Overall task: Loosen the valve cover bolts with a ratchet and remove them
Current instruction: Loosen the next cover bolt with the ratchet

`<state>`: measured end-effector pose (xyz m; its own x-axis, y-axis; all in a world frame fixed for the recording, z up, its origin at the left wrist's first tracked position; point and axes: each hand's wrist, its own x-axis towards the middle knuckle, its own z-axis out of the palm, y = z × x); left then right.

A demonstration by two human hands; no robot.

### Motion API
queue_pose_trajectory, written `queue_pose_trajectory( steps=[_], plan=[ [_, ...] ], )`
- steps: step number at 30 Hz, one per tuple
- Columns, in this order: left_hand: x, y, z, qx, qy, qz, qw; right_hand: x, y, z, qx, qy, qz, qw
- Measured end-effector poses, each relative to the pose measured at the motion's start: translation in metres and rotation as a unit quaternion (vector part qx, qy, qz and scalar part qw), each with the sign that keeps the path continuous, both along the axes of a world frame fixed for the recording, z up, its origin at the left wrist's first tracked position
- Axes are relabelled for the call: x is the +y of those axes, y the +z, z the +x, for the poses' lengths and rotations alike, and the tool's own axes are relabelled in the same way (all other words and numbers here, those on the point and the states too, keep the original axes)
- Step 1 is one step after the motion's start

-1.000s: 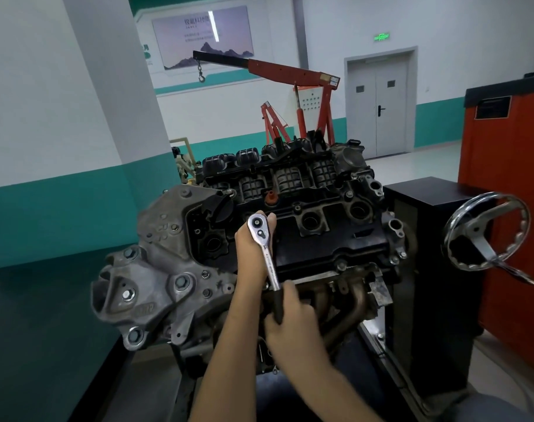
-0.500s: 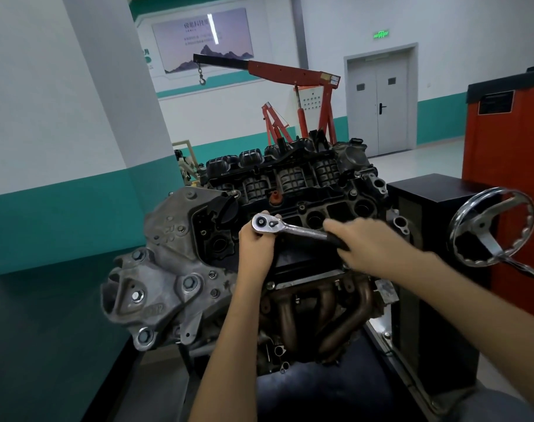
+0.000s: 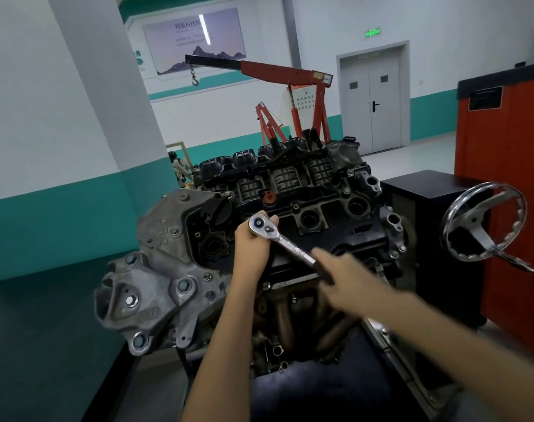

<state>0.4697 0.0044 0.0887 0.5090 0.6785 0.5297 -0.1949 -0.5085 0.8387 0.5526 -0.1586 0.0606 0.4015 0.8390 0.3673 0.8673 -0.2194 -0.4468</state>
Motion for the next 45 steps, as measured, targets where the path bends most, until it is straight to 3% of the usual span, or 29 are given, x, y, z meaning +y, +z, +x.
queue_pose_trajectory(
  steps=[3,6,9,11,14,18,21,24,27,29,32,35,39,42,45],
  plan=[
    [0.000,-0.001,0.000,0.002,0.003,0.017,1.000,-0.003,0.057,0.051,-0.234,-0.006,-0.063,0.970],
    [-0.004,-0.003,-0.002,-0.037,0.020,0.008,0.999,0.007,0.073,0.060,-0.311,-0.012,-0.047,0.949],
    [-0.006,-0.008,0.002,-0.054,0.032,-0.014,0.998,0.001,0.026,0.030,-0.212,-0.053,-0.008,0.976],
    [-0.009,-0.009,0.005,-0.050,0.039,-0.014,0.998,0.002,-0.015,-0.010,-0.029,-0.052,0.045,0.997],
    [-0.008,-0.007,0.007,-0.044,0.049,-0.002,0.998,0.029,-0.046,-0.073,0.185,-0.020,0.126,0.975],
    [-0.004,-0.005,0.005,-0.027,0.068,0.025,0.997,0.049,-0.052,-0.097,0.265,-0.015,0.157,0.951],
    [0.001,-0.005,0.005,-0.017,0.019,-0.010,1.000,0.021,-0.036,-0.049,0.161,0.010,0.084,0.983],
    [0.002,-0.001,0.005,-0.003,0.012,0.000,1.000,-0.003,0.011,0.020,-0.036,0.008,-0.009,0.999],
    [0.003,-0.001,0.001,-0.014,0.021,0.010,1.000,0.001,0.065,0.057,-0.269,-0.004,-0.057,0.962],
    [0.003,-0.004,-0.002,-0.031,0.023,-0.003,0.999,0.009,0.074,0.058,-0.324,-0.008,-0.039,0.945],
    [0.002,-0.008,-0.001,-0.042,0.021,-0.019,0.999,0.003,0.036,0.034,-0.247,-0.039,0.008,0.968],
    [-0.003,-0.007,0.003,-0.044,0.020,-0.012,0.999,0.006,-0.021,-0.023,0.006,-0.037,0.088,0.995],
    [-0.001,-0.005,0.003,-0.034,0.037,0.002,0.999,0.046,-0.048,-0.097,0.209,0.004,0.175,0.962],
    [0.002,-0.002,0.000,-0.027,0.020,-0.022,0.999,0.039,-0.041,-0.081,0.195,0.016,0.133,0.972],
    [0.004,-0.001,0.000,0.000,0.000,-0.008,1.000,0.007,-0.014,-0.015,0.050,0.030,0.033,0.998]
  ],
)
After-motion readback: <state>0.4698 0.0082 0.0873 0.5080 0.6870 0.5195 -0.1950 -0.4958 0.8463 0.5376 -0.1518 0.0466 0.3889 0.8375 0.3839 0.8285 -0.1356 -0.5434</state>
